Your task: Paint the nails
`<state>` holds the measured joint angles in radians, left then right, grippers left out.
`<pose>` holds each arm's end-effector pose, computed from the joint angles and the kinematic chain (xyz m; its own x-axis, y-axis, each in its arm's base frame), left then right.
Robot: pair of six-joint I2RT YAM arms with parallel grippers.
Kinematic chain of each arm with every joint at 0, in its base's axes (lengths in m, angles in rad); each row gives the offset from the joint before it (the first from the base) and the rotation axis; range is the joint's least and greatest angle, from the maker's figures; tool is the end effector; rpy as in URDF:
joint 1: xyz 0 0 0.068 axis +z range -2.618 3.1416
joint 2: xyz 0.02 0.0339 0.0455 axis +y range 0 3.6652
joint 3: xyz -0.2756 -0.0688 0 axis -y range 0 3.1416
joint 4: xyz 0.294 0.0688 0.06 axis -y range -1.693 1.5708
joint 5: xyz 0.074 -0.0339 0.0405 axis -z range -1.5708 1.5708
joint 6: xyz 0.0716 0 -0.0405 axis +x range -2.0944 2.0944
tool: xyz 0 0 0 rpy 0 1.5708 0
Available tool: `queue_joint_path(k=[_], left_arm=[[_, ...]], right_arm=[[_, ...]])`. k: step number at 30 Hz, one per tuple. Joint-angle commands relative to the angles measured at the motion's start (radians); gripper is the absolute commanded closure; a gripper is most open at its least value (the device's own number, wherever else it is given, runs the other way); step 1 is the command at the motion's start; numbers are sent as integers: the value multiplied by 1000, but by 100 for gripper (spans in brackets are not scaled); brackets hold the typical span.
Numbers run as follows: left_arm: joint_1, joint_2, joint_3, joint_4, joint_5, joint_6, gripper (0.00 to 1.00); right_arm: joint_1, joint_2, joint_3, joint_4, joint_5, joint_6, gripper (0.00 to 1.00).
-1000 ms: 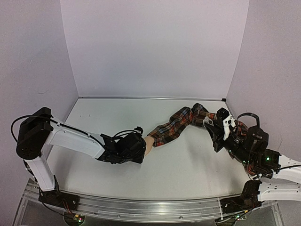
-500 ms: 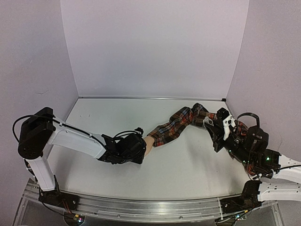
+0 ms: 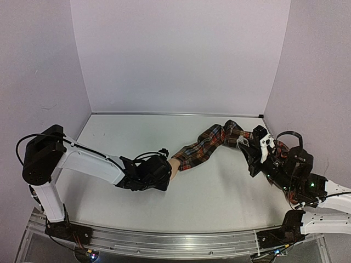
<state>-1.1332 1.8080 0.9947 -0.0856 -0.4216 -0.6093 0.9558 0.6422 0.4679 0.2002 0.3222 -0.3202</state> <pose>0.2033 -0.3654 0.1000 -0.6832 0.2280 -0.6937 0.3994 0.9120 -0.0936 0.1576 0.1839 0.2904 0.2005 -0.2336 -0.9514 -0.5573 0.7715 -0.3069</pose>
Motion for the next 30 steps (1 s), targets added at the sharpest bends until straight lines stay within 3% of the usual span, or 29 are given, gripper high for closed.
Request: queue_joint_path(k=[1, 30], left_arm=[[5, 5, 36, 15, -18, 8, 100], [0, -63, -38, -11, -28, -43, 100]], right_arm=[[-16, -19, 6, 27, -6, 6, 100], [-18, -16, 6, 27, -10, 10, 100]])
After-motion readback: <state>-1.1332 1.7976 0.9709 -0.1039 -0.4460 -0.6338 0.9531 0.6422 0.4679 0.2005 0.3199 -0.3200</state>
